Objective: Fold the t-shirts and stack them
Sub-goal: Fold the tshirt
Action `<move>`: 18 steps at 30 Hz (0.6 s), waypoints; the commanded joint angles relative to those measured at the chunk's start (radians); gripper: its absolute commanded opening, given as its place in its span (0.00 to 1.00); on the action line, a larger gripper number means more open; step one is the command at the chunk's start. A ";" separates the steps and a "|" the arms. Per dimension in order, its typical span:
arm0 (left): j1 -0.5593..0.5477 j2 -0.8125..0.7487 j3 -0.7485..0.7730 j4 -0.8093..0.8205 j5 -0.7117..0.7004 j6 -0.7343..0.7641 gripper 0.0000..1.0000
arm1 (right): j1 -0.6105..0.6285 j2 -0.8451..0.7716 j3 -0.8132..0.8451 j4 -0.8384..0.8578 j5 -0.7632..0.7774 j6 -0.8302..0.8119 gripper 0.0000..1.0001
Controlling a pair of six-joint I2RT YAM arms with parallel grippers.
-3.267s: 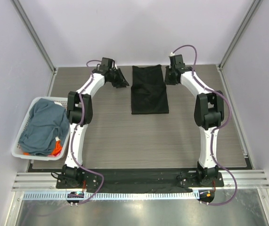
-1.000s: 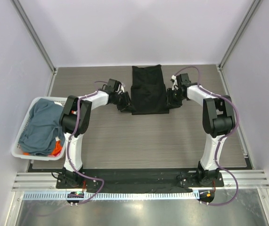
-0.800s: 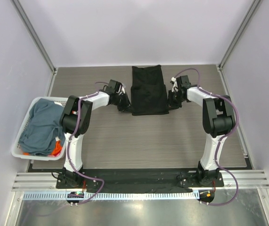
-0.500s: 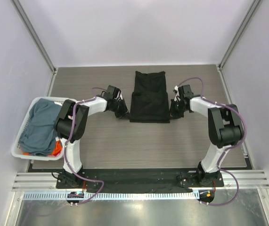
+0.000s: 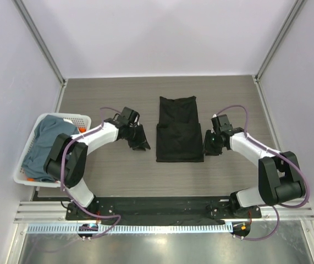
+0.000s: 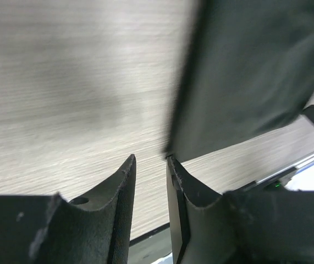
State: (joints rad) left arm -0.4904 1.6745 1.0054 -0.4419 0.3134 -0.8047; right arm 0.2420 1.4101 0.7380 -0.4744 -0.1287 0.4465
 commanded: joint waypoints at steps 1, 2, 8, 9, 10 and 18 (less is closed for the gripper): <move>-0.011 0.010 0.128 -0.006 -0.025 0.024 0.30 | 0.000 -0.025 0.086 -0.035 0.046 0.031 0.33; -0.016 0.030 0.149 -0.003 -0.014 0.033 0.30 | 0.000 -0.019 0.110 -0.035 0.044 0.034 0.30; -0.048 0.209 0.335 0.035 0.052 0.053 0.28 | 0.000 0.131 0.250 0.008 0.043 -0.020 0.14; -0.054 0.234 0.360 0.037 0.058 0.056 0.28 | 0.000 0.156 0.273 0.016 0.043 -0.032 0.13; -0.053 0.258 0.383 0.035 0.059 0.059 0.28 | -0.001 0.182 0.296 0.016 0.043 -0.035 0.12; -0.045 0.511 0.731 -0.112 -0.020 0.125 0.27 | -0.001 0.386 0.518 0.026 0.112 -0.084 0.10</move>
State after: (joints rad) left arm -0.5446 2.1460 1.6165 -0.4759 0.3271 -0.7280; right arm 0.2420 1.7790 1.1740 -0.4713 -0.0662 0.3985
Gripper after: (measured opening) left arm 0.270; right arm 0.105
